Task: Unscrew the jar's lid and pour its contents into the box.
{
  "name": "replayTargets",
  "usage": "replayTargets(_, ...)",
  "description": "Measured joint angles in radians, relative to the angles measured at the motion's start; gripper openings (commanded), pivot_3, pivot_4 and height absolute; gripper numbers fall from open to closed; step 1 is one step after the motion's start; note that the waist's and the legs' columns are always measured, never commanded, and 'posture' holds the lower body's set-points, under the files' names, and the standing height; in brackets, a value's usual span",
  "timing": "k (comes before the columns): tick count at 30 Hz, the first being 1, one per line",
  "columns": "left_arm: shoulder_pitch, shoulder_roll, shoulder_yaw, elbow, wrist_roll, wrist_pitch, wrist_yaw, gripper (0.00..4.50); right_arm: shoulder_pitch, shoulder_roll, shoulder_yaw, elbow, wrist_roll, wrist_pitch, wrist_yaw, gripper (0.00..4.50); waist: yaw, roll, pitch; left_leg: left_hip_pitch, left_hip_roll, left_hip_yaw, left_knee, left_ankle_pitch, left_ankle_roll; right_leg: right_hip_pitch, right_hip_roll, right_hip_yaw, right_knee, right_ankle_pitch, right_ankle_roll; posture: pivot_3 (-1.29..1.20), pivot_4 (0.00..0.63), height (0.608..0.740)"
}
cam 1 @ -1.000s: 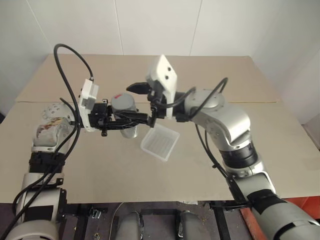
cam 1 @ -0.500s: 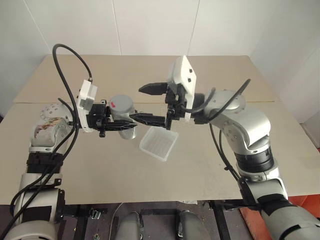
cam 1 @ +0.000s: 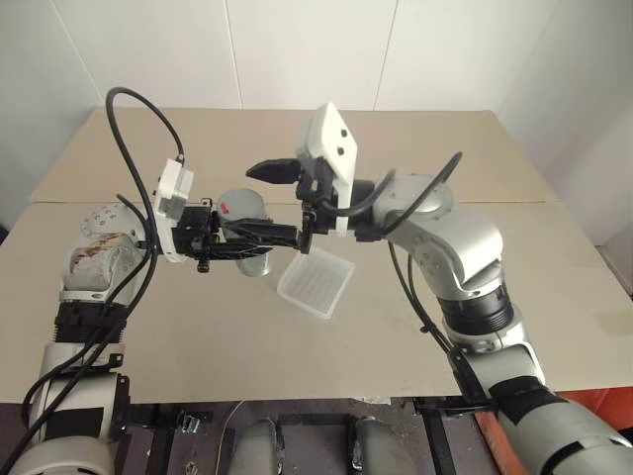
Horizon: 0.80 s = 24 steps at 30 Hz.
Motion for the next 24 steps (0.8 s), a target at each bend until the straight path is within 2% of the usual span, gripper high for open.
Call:
replayTargets(3,0.0,-0.001,0.0,0.0,0.0,0.0,0.0,1.93,-0.019,0.025,0.02,0.029,-0.008,0.015,-0.005,4.48,0.0,0.0,0.0,0.0,0.0,0.0,0.0,0.0,0.0,0.0,0.0,0.0,0.0,0.0,0.0,0.0,0.15,0.74)
replayTargets(4,0.0,-0.001,-0.001,0.0,0.0,0.0,0.0,1.93,-0.024,0.03,0.021,0.036,-0.009,0.019,-0.005,4.31,0.0,0.0,0.0,0.0,0.0,0.0,0.0,0.0,0.0,0.0,0.0,0.0,0.0,0.0,0.0,0.0,0.15,0.74)
replayTargets(6,0.0,-0.001,-0.001,-0.001,0.0,0.0,0.0,1.93,-0.028,0.034,0.021,0.047,-0.008,0.025,-0.01,3.91,0.001,0.0,0.0,0.0,0.0,0.0,0.0,0.0,0.0,0.0,0.0,0.0,0.0,0.0,0.0,0.0,0.15,0.74)
replayTargets(9,0.001,0.0,0.001,-0.002,0.0,-0.001,0.005,1.93,-0.029,0.049,0.018,0.054,0.003,0.044,-0.018,2.93,0.001,0.0,0.0,0.0,0.0,0.0,0.0,0.0,0.0,0.0,0.0,0.0,0.0,0.0,0.0,0.0,0.15,0.74)
replayTargets(10,0.001,0.0,0.002,-0.004,0.0,-0.001,0.005,1.93,-0.029,0.05,0.015,0.054,0.009,0.05,-0.02,2.77,0.0,0.0,0.0,0.0,0.0,0.0,0.0,0.0,0.0,0.0,0.0,0.0,0.0,0.0,0.0,0.0,0.15,0.74)
replayTargets(15,0.006,0.001,0.002,-0.017,-0.001,-0.001,0.009,1.93,-0.03,0.057,-0.013,0.054,0.049,0.091,-0.026,2.76,0.001,0.0,0.0,0.0,0.0,0.0,0.0,0.0,0.0,0.0,0.0,0.0,0.0,0.0,0.0,0.0,0.15,0.74)
replayTargets(19,0.014,0.0,-0.002,-0.022,0.002,-0.012,0.007,1.93,-0.058,0.075,-0.149,0.062,0.155,0.174,-0.075,2.76,0.002,0.0,0.0,0.0,0.0,0.0,0.0,0.0,0.0,0.0,0.0,0.0,0.0,0.0,0.0,0.0,0.15,0.74)
replayTargets(22,0.022,-0.005,-0.005,-0.022,0.003,-0.019,0.009,1.93,-0.076,0.022,-0.258,0.054,0.197,0.195,-0.112,2.76,0.007,0.0,0.0,0.0,0.0,-0.001,0.0,0.0,0.0,0.001,0.0,-0.001,0.0,0.0,0.0,0.0,0.15,0.74)
replayTargets(24,0.025,-0.007,-0.004,-0.022,0.004,-0.02,0.017,1.93,-0.03,-0.036,-0.275,0.034,0.177,0.182,-0.133,2.76,0.008,0.0,0.0,0.0,0.0,-0.001,0.0,0.0,0.0,0.002,-0.001,-0.001,-0.001,0.0,0.0,0.0,0.15,0.74)
